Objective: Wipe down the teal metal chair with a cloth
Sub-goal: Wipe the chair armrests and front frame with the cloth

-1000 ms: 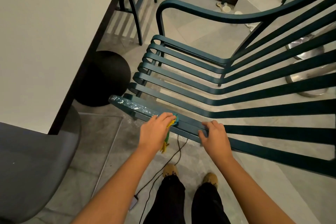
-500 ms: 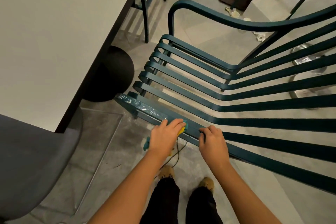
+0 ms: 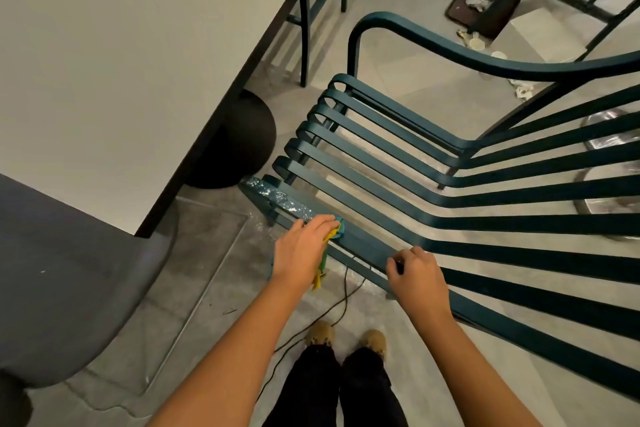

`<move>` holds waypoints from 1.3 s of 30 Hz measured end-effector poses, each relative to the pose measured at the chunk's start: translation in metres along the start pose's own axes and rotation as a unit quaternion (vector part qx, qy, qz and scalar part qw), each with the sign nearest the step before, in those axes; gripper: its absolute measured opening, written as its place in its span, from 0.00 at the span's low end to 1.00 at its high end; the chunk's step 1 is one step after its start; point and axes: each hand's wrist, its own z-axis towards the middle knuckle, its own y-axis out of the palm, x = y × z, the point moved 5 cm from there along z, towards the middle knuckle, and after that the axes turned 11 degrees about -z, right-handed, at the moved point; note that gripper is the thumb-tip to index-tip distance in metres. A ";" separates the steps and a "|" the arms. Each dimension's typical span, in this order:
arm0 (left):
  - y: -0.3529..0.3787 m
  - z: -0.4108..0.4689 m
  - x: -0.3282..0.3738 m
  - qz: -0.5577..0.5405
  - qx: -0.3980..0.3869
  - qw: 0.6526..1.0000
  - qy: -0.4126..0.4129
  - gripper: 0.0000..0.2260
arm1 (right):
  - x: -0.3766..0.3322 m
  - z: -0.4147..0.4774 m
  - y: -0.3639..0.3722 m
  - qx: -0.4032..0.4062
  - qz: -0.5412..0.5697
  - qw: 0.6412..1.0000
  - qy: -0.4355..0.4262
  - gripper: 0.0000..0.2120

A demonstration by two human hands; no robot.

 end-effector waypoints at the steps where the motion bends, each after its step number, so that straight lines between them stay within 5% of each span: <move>1: 0.003 -0.001 0.005 0.004 -0.011 1.000 0.009 0.24 | 0.000 0.002 -0.001 0.001 0.000 1.000 0.000 0.13; 12: 0.015 0.004 0.019 0.125 -0.070 0.989 0.033 0.26 | 0.004 0.012 -0.002 -0.057 0.035 0.997 -0.026 0.12; 16: -0.006 0.010 0.007 0.155 -0.005 0.987 0.031 0.28 | 0.004 0.019 -0.003 -0.076 0.035 0.995 -0.053 0.11; 27: -0.023 0.018 -0.022 0.104 -0.013 0.994 -0.041 0.19 | -0.031 0.035 0.011 -0.121 0.089 0.986 -0.073 0.15; 39: -0.018 0.010 -0.022 0.129 -0.009 0.992 0.011 0.27 | -0.037 0.025 0.021 -0.046 0.122 0.991 -0.014 0.14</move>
